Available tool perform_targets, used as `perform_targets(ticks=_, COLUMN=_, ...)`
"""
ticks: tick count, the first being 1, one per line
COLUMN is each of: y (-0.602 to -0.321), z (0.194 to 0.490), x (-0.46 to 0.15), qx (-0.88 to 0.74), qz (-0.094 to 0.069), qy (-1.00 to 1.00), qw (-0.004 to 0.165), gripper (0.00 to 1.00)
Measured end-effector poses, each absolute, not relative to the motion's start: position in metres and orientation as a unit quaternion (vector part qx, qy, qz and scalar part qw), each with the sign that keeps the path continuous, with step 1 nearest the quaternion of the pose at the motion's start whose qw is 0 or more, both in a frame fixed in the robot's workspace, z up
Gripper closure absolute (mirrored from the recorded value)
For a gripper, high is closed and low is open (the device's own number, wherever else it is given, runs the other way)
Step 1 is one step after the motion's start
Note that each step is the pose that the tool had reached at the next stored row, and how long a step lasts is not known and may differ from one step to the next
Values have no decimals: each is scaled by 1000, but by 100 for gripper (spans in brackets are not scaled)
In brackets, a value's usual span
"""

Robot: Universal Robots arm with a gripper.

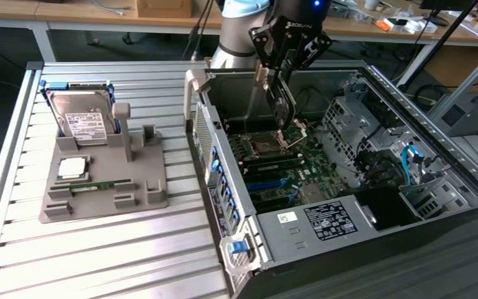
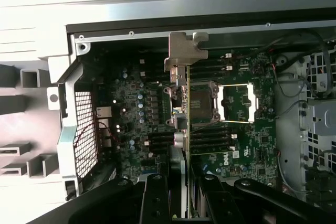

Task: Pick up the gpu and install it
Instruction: 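Pick up the gpu and move the gpu toward the slot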

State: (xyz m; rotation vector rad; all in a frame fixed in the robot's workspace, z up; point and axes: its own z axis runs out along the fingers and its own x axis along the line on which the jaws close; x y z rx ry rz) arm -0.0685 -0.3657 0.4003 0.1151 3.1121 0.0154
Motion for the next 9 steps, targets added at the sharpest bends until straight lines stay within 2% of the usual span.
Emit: perform_targets(ticks=9, y=-366, z=399, x=-65, qx=37, qz=5, qy=999, qw=14, gripper=73)
